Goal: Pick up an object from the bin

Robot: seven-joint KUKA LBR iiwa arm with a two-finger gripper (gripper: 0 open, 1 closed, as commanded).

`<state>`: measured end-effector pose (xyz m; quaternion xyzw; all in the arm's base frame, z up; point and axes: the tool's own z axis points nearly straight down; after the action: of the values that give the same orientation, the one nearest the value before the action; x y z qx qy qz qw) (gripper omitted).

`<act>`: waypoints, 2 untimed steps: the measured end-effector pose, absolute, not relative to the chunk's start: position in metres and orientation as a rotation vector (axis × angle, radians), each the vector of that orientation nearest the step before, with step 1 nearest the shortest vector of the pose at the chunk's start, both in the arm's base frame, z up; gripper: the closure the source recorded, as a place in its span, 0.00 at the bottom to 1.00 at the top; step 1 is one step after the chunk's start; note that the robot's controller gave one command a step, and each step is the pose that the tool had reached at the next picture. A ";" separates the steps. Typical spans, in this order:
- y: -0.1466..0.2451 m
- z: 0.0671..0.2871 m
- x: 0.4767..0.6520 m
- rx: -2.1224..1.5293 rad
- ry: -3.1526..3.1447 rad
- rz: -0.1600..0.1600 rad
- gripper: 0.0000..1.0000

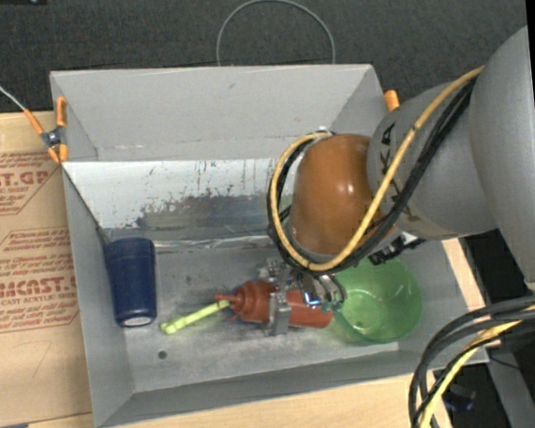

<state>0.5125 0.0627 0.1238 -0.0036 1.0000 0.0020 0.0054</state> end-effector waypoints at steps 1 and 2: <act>0.060 0.186 0.502 -0.011 3.143 0.005 1.00; 0.094 0.075 0.544 -0.062 3.114 0.011 1.00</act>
Offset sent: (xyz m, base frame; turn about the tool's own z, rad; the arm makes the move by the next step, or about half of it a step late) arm 0.0272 0.0295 -0.0538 -0.0324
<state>0.5443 0.0937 0.0752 -0.0198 0.9997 0.0036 0.0133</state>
